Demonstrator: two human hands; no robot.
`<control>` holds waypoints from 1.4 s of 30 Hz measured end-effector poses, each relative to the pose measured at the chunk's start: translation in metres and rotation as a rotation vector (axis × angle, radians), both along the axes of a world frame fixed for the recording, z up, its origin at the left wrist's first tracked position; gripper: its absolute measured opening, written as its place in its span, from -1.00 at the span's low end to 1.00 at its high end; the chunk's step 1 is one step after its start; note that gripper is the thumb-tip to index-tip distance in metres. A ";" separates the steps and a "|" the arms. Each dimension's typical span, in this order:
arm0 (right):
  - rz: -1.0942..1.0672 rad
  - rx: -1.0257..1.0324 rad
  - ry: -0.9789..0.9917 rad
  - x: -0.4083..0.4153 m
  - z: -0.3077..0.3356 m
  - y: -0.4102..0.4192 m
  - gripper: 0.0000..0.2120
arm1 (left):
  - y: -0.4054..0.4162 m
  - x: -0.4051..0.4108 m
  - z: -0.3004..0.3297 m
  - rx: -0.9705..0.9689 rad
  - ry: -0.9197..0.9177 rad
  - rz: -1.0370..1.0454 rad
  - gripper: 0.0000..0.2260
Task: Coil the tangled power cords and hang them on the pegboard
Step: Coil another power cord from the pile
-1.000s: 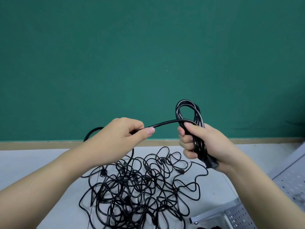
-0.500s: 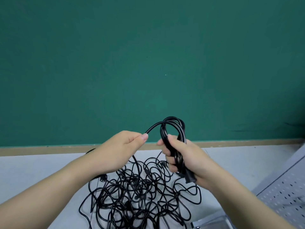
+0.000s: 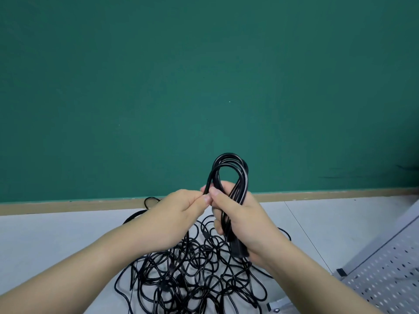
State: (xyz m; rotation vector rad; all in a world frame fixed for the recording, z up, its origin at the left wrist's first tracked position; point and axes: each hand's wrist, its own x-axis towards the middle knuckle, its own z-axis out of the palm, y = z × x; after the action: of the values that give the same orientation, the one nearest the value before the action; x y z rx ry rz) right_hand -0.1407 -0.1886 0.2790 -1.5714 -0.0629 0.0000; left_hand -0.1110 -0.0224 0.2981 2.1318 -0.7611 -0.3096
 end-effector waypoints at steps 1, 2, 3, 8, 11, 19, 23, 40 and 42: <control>0.002 0.001 -0.007 0.000 0.001 0.000 -0.82 | -0.001 -0.001 0.001 0.003 -0.008 -0.001 -0.51; 0.004 -0.003 -0.012 0.001 0.002 -0.001 -0.84 | -0.002 -0.002 0.002 0.012 -0.011 -0.009 -0.50; 0.006 -0.011 -0.016 0.001 0.001 -0.001 -0.84 | -0.003 -0.003 0.003 0.024 -0.011 -0.020 -0.50; -0.071 -0.055 -0.039 0.003 0.002 -0.001 -0.71 | -0.005 -0.001 -0.003 0.099 -0.043 -0.047 -0.66; -0.208 -0.017 -0.033 0.008 0.007 -0.008 -0.67 | -0.009 -0.002 -0.007 0.122 -0.120 -0.030 -0.70; -0.404 0.475 0.089 0.015 0.024 -0.033 -0.82 | -0.019 -0.010 -0.001 0.153 -0.158 -0.139 -0.65; -0.465 0.638 0.134 0.015 0.031 -0.051 -0.81 | -0.021 -0.018 -0.004 0.259 -0.146 -0.145 -0.66; -0.219 0.644 0.080 0.009 0.035 -0.073 -0.84 | -0.001 0.001 -0.005 0.285 -0.247 -0.146 -0.66; -0.270 0.657 0.060 0.012 0.038 -0.081 -0.81 | -0.003 -0.004 -0.001 0.262 -0.292 -0.140 -0.66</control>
State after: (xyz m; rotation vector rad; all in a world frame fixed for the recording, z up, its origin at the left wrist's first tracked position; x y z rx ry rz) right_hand -0.1286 -0.2692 0.3167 -0.9127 0.1817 -0.1696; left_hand -0.1147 -0.0255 0.2975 2.4068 -1.0917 -0.1800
